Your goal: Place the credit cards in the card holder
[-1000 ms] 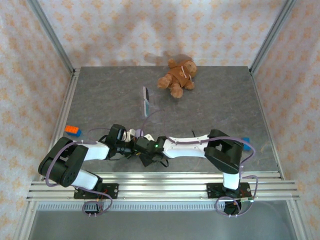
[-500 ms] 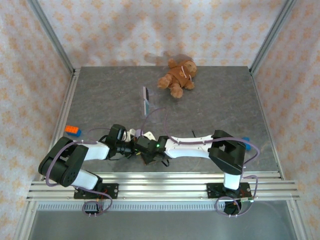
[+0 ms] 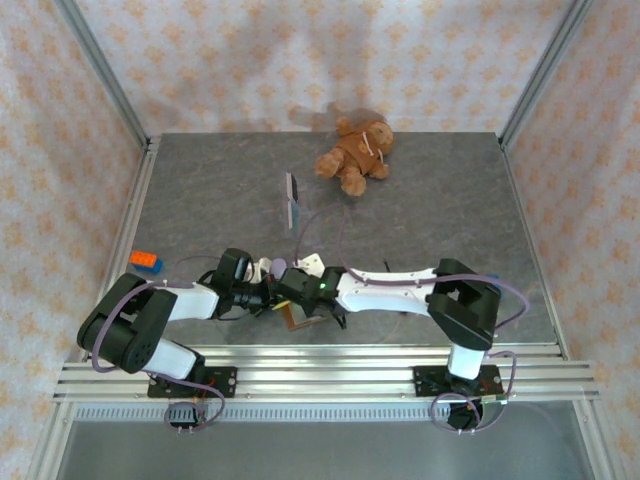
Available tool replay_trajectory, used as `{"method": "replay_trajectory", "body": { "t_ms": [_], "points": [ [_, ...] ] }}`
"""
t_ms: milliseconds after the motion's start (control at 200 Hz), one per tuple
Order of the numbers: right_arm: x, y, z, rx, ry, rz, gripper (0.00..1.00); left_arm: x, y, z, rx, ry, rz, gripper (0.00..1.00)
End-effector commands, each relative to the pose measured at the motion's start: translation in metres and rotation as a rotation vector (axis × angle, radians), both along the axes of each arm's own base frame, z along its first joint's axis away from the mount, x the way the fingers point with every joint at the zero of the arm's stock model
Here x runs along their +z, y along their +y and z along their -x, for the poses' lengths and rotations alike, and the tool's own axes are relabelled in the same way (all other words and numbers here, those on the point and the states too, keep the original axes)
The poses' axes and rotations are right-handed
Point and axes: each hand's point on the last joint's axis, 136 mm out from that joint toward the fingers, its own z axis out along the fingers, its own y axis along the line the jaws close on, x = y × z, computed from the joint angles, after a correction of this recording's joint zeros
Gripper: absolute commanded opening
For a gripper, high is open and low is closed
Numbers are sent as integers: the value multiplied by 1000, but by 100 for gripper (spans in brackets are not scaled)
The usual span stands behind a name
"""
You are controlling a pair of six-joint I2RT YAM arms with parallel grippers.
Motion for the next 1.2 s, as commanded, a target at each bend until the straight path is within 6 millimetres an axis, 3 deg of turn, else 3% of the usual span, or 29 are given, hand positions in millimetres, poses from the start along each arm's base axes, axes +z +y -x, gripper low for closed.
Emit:
{"method": "replay_trajectory", "body": {
  "t_ms": [0,135,290,456,591,646,686,796,906,1061,1197],
  "points": [
    [20,-36,-16,-105,-75,27,70,-31,18,18,33,109,-115,0],
    [19,-60,-24,-176,-78,32,67,-13,13,7,33,66,-90,0],
    [39,-62,-30,-163,-102,-21,66,25,11,-11,50,-33,-85,2],
    [75,-21,-41,-65,-111,-226,66,67,32,-19,70,-176,-218,8],
    [82,21,-49,27,-64,-338,68,81,55,-23,107,-227,-302,15],
    [80,32,-54,36,-35,-355,70,84,63,-25,121,-230,-325,25],
    [78,35,-59,35,-26,-354,70,87,67,-27,132,-238,-337,30],
    [76,35,-78,18,-16,-353,70,99,73,-33,157,-276,-341,32],
    [83,33,-97,-1,-11,-370,70,107,83,-38,178,-301,-379,50],
    [93,57,-114,12,21,-423,75,113,93,-47,202,-327,-425,63],
    [97,73,-145,-82,-21,-419,77,112,107,-50,214,-352,-509,71]
  ]
}}
